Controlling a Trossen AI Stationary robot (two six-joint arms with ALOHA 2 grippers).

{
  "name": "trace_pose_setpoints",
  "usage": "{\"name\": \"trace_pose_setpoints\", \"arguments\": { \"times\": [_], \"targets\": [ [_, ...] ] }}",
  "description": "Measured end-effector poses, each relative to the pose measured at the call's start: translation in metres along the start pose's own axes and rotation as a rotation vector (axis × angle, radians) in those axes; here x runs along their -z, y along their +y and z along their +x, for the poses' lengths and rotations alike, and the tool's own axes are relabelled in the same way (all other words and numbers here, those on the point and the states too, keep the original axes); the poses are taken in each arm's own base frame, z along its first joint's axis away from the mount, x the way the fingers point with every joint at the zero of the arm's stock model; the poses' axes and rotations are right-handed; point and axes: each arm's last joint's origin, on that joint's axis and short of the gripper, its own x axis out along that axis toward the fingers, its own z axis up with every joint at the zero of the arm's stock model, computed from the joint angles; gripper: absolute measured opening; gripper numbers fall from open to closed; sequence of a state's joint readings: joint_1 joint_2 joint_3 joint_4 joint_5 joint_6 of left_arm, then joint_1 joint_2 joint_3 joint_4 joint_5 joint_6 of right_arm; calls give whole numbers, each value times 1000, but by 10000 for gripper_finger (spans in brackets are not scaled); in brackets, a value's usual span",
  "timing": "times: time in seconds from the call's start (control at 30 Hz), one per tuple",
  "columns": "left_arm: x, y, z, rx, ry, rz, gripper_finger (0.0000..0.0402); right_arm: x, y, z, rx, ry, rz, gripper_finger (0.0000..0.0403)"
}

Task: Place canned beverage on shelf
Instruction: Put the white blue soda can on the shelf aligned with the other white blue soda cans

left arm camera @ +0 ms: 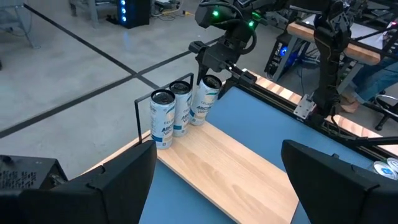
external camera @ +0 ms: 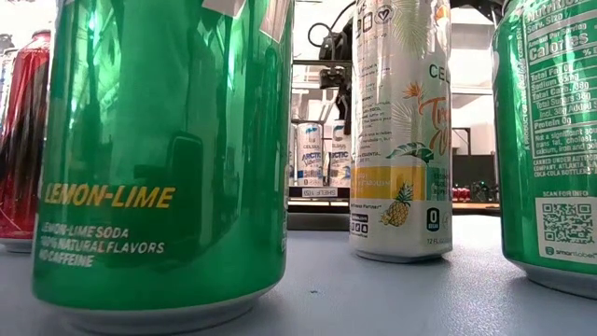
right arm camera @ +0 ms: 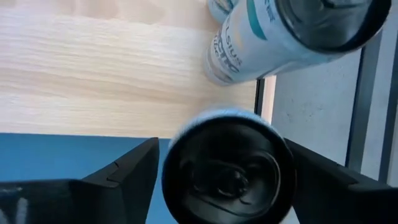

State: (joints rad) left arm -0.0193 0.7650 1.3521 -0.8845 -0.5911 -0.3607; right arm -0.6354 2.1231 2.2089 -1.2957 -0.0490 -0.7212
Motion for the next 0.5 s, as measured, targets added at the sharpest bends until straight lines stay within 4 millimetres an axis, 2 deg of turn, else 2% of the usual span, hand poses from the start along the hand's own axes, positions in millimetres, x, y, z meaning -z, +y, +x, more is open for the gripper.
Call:
{"name": "trace_pose_setpoints", "arguments": {
  "times": [0.2,0.5],
  "targets": [
    [0,0,0,-7,-2,2,332,-3,3,0,-5,-8,6,331],
    [0,1,0,-22,-8,7,332,-4,1,0,15,-29,0,333]
  ]
}}
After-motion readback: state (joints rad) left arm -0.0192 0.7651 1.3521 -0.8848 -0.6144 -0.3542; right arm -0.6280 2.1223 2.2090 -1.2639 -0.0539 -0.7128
